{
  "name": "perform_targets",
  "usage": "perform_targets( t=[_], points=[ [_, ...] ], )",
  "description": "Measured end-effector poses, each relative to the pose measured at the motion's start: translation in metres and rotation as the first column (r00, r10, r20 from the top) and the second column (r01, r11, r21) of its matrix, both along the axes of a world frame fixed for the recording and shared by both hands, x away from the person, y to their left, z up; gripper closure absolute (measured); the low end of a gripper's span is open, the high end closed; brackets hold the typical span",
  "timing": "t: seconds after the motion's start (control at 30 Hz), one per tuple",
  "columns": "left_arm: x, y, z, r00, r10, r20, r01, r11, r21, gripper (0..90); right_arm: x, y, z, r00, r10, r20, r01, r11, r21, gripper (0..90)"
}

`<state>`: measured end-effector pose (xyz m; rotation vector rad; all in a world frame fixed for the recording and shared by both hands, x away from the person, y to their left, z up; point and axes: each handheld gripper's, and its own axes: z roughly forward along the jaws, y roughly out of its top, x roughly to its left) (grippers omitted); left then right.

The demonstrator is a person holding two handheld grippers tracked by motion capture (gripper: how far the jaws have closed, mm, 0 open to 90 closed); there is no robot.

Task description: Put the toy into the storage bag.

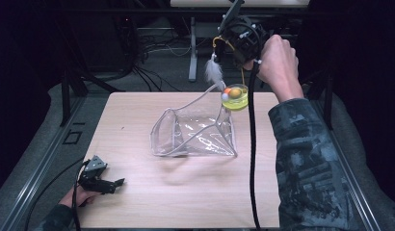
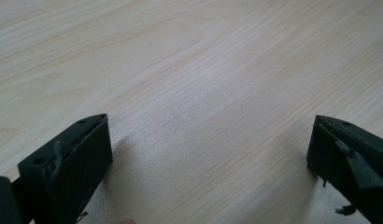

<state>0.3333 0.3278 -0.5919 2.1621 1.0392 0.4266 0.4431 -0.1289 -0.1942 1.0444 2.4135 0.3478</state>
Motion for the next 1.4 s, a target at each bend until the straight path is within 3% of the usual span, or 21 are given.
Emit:
perform_targets(
  t=[0.27,0.3,0.33,0.87,1.4],
  points=[
    [0.000,0.000,0.000,1.0000,0.000,0.000,0.000,1.0000,0.000,0.0,0.000,0.013,0.000,0.9997,0.019,0.014,-0.019,0.9998,-0.002,88.0],
    [0.000,0.000,0.000,1.0000,0.000,0.000,0.000,1.0000,0.000,0.0,0.000,0.014,-0.002,0.9996,0.017,0.023,-0.017,0.9997,0.017,88.0],
    [0.000,0.000,0.000,1.0000,-0.001,0.000,0.001,1.0000,0.000,0.0,0.000,0.015,-0.001,0.9996,0.023,0.015,-0.023,0.9997,0.003,88.0],
    [0.000,0.000,0.000,1.0000,-0.002,0.000,0.002,1.0000,0.000,0.0,0.002,0.043,-0.004,0.9964,0.082,0.022,-0.083,0.9939,0.072,88.1],
    [0.000,0.000,0.000,1.0000,-0.002,0.000,0.002,1.0000,0.000,0.0,0.008,0.071,-0.025,0.9904,0.138,-0.005,-0.137,0.9860,0.095,88.0]
  ],
)
